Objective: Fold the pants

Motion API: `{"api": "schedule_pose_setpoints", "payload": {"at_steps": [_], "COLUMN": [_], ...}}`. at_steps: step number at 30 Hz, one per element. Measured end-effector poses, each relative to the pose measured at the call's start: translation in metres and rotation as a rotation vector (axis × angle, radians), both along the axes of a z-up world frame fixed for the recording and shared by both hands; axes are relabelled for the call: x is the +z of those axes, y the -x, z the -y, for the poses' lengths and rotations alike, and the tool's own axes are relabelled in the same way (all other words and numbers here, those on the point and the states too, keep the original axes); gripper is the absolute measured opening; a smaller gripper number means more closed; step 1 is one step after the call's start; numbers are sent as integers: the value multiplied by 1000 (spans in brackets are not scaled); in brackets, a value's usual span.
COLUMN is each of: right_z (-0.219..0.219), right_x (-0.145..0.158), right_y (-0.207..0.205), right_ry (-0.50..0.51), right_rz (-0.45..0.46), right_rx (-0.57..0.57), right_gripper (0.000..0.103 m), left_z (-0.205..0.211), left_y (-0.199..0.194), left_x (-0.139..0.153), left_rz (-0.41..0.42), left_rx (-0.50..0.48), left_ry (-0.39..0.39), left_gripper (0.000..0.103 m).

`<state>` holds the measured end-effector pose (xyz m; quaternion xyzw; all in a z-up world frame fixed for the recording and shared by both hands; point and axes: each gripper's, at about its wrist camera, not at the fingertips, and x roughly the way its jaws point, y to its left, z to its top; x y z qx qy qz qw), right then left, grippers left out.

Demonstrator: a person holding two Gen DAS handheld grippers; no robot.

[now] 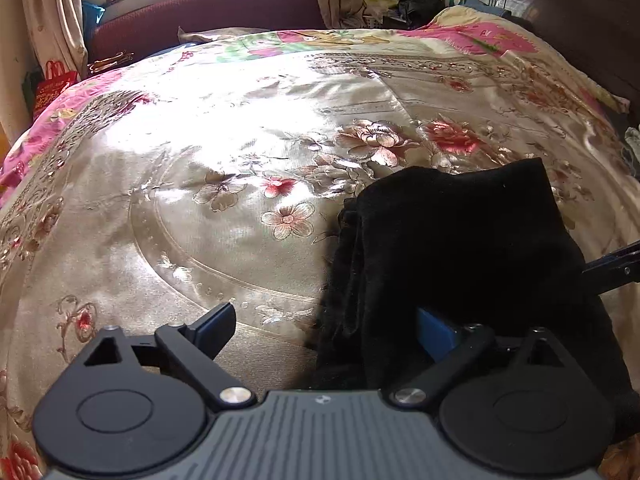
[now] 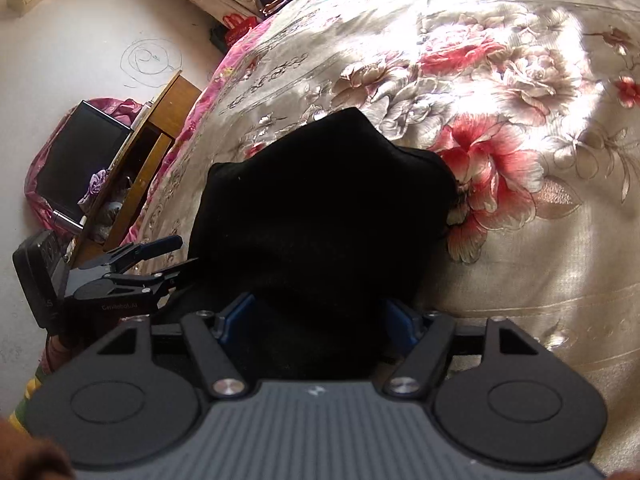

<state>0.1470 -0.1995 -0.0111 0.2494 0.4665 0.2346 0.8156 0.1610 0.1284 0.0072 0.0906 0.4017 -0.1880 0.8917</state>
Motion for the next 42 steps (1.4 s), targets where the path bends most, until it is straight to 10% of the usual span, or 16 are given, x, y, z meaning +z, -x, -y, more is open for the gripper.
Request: {"api": "schedule_pose_setpoints", "payload": {"at_steps": [9, 11, 16, 23, 32, 37, 42], "right_z": [-6, -14, -8, 9, 18, 35, 43], "right_x": [-22, -29, -20, 19, 13, -5, -6], "right_y": [3, -2, 2, -20, -33, -23, -27], "right_ry": [-94, -116, -136, -35, 32, -72, -102], "right_rz": [-20, -23, 5, 103, 81, 52, 20], "right_rx": [-19, -45, -85, -64, -34, -51, -14], "right_gripper": [72, 72, 35, 29, 52, 61, 65], "left_z": [-13, -4, 21, 41, 26, 26, 41], "left_y": [-14, -3, 20, 31, 34, 21, 24], "left_x": [-24, -20, -5, 4, -3, -21, -15], "left_rz": [-149, -154, -84, -92, -118, -152, -94], "left_rx": [73, 49, 62, 52, 153, 220, 177], "left_ry": [233, 260, 170, 227, 322, 348, 307], "left_gripper": [102, 82, 71, 56, 65, 97, 97]}}
